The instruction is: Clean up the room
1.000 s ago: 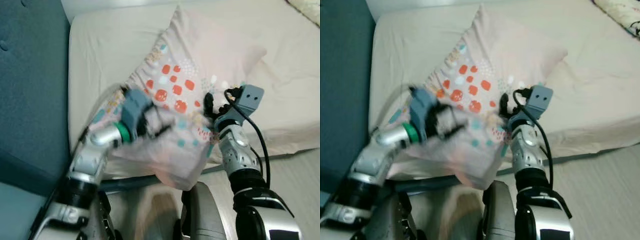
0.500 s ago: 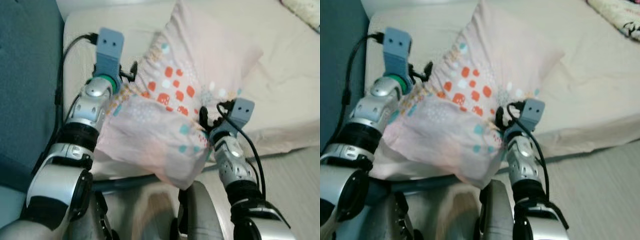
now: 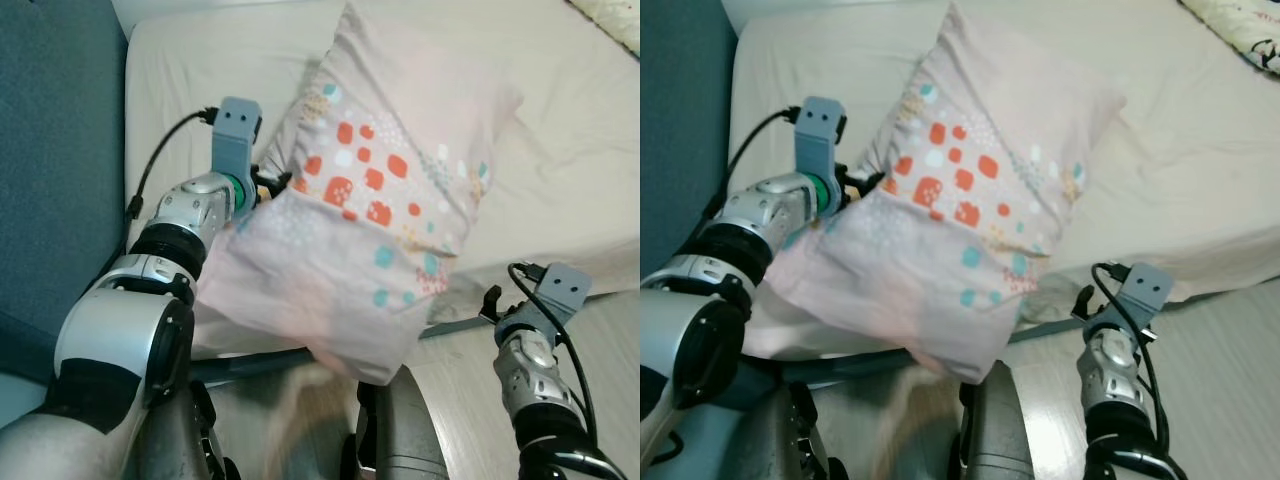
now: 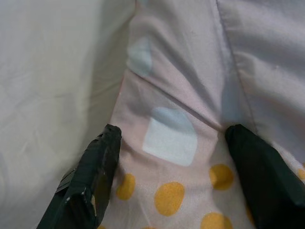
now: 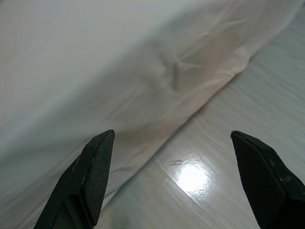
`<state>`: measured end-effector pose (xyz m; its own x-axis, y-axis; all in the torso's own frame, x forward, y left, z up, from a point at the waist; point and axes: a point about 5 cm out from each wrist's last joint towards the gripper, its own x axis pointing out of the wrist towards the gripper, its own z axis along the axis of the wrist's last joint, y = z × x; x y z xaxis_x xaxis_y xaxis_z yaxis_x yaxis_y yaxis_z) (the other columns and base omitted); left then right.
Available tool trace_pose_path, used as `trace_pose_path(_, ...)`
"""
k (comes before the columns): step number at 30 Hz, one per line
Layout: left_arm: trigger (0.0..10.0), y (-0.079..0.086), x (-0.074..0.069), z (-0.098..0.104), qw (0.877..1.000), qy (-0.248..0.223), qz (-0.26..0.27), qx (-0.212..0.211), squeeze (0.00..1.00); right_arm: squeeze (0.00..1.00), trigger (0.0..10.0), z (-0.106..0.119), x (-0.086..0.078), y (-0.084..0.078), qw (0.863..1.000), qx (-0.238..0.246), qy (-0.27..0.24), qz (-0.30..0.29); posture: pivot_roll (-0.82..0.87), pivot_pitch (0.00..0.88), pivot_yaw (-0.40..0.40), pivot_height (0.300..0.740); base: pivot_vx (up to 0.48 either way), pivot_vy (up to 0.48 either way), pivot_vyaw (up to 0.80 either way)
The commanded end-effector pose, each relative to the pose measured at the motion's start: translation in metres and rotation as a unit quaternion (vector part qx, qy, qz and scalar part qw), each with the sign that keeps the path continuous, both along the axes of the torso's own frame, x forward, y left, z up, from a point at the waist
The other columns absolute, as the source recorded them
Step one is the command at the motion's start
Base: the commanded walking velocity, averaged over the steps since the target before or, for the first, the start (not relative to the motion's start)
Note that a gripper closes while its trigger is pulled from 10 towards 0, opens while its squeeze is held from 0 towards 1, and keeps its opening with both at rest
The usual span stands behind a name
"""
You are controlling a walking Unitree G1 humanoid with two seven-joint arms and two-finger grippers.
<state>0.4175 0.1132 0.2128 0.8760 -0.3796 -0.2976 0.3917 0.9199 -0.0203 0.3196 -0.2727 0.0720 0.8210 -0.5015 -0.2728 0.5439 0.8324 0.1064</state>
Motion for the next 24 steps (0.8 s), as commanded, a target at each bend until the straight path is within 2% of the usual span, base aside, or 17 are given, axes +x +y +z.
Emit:
trace_pose_path(1, 10.0, -0.020, -0.020, -0.051, 0.989, 0.103, -0.102, 0.019, 0.00, 0.00, 10.0, -0.003, 0.001, 0.005, 1.000, 0.004, 0.005, -0.002, -0.08, 0.168, 0.087, 0.527, 0.000, 0.000, 0.00)
trace_pose_path(5, 10.0, -0.029, -0.028, -0.064, 0.983, 0.131, -0.131, 0.007, 0.00, 0.00, 10.0, -0.002, 0.003, 0.008, 1.000, 0.004, 0.004, 0.001, -0.08, 0.167, 0.086, 0.527, 0.000, 0.000, 0.00)
trace_pose_path(9, 10.0, -0.060, -0.039, -0.064, 0.961, 0.176, -0.196, -0.082, 0.00, 0.00, 10.0, 0.004, 0.010, 0.016, 1.000, -0.002, -0.004, 0.016, -0.07, 0.165, 0.084, 0.527, 0.000, 0.000, 0.00)
trace_pose_path(10, 10.0, -0.060, -0.039, -0.064, 0.961, 0.176, -0.196, -0.082, 0.00, 0.00, 10.0, 0.004, 0.010, 0.016, 1.000, -0.002, -0.004, 0.016, -0.07, 0.165, 0.084, 0.527, 0.000, 0.000, 0.00)
trace_pose_path(12, 10.0, -0.070, -0.044, -0.062, 0.950, 0.192, -0.224, -0.105, 0.00, 0.00, 10.0, 0.006, 0.013, 0.019, 1.000, -0.004, -0.007, 0.023, -0.06, 0.158, 0.084, 0.527, 0.000, 0.000, 0.00)
trace_pose_path(14, 10.0, -0.073, -0.046, -0.062, 0.948, 0.198, -0.227, -0.107, 0.00, 0.00, 10.0, 0.007, 0.014, 0.021, 1.000, -0.006, -0.008, 0.027, -0.06, 0.157, 0.084, 0.527, 0.000, 0.000, 0.00)
trace_pose_path(15, 9.3, -0.076, -0.047, -0.063, 0.946, 0.203, -0.224, -0.113, 0.00, 0.00, 10.0, 0.007, 0.016, 0.023, 0.999, -0.005, -0.008, 0.031, -0.06, 0.154, 0.082, 0.527, 0.000, 0.000, 0.00)
trace_pose_path(16, 4.7, -0.078, -0.048, -0.063, 0.946, 0.206, -0.221, -0.116, 0.00, 0.00, 10.0, 0.008, 0.017, 0.026, 0.999, -0.004, -0.009, 0.035, -0.05, 0.153, 0.081, 0.527, 0.000, 0.000, 0.00)
trace_pose_path(17, 2.7, -0.079, -0.048, -0.064, 0.947, 0.209, -0.212, -0.121, 0.00, 0.00, 10.0, 0.008, 0.019, 0.028, 0.999, -0.003, -0.009, 0.037, -0.05, 0.151, 0.080, 0.527, 0.000, 0.000, 0.00)
trace_pose_path(18, 2.7, -0.080, -0.048, -0.064, 0.947, 0.211, -0.206, -0.124, 0.00, 0.00, 10.0, 0.008, 0.019, 0.029, 0.999, -0.002, -0.010, 0.038, -0.05, 0.151, 0.080, 0.527, 0.000, 0.000, 0.00)
trace_pose_path(19, 0.0, -0.081, -0.047, -0.064, 0.949, 0.211, -0.197, -0.127, 0.00, 0.00, 10.0, 0.010, 0.021, 0.031, 0.999, 0.001, -0.014, 0.042, -0.06, 0.148, 0.080, 0.527, 0.000, 0.000, 0.00)
trace_pose_path(22, 0.0, -0.082, -0.047, -0.064, 0.950, 0.210, -0.192, -0.132, 0.00, 0.00, 10.0, 0.014, 0.024, 0.034, 0.998, 0.007, -0.027, 0.049, -0.06, 0.148, 0.080, 0.527, 0.000, 0.000, 0.00)
trace_pose_path(24, 0.0, -0.083, -0.047, -0.061, 0.949, 0.207, -0.189, -0.142, 0.00, 0.00, 10.0, 0.028, 0.032, 0.040, 0.993, 0.040, -0.086, 0.068, -0.06, 0.149, 0.082, 0.527, 0.000, 0.000, 0.00)
